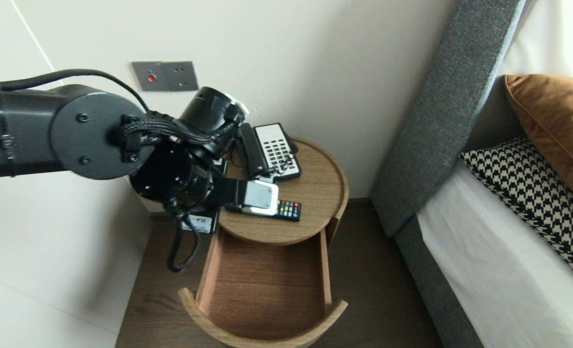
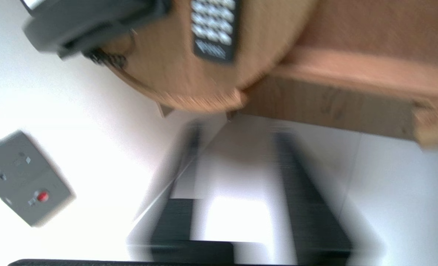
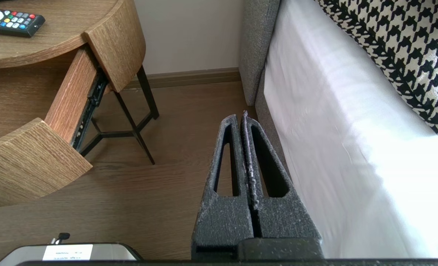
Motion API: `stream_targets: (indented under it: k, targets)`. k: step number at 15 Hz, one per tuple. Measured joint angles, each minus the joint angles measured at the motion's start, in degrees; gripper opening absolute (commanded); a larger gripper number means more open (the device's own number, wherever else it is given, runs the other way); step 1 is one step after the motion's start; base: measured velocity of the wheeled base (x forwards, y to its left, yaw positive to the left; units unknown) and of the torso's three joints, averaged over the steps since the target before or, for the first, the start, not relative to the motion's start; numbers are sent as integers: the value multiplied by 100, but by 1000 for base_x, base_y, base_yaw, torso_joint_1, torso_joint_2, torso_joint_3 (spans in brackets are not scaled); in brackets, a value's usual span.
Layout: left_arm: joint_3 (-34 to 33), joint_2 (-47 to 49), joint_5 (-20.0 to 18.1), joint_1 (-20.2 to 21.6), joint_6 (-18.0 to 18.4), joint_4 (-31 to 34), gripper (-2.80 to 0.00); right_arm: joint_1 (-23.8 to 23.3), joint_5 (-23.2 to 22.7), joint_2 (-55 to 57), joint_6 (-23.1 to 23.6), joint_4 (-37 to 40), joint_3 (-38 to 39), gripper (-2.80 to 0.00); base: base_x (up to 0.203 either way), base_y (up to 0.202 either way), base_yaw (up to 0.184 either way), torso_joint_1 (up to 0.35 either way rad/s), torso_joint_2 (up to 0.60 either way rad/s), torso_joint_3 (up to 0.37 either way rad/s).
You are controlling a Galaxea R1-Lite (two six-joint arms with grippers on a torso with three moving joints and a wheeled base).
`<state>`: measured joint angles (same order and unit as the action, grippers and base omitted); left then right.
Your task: Take the remote control out of the drawer one by one and place them on the table, then close the nightstand drawer
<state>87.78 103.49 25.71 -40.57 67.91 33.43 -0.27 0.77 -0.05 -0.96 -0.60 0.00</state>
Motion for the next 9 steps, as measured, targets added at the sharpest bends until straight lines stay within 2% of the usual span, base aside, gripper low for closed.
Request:
stream_targets:
  k: [4, 6, 7, 9]
  targets:
    - [-1446, -923, -57, -160, -24, -38, -280, 0, 0, 0, 0, 0, 0, -280, 0, 0, 0, 0, 0, 0]
    - [-2060, -1274, -306, -238, -90, -27, -280, 0, 0, 0, 0, 0, 0, -280, 0, 0, 0, 0, 0, 0]
    - [-2303, -1417, -541, -283, -214, -7, -280, 0, 0, 0, 0, 0, 0, -280, 0, 0, 0, 0, 0, 0]
    - [-2609, -1607, -1065, -364, -851, -19, -280, 0, 2, 0, 0, 0, 0, -280, 0, 0, 0, 0, 0, 0]
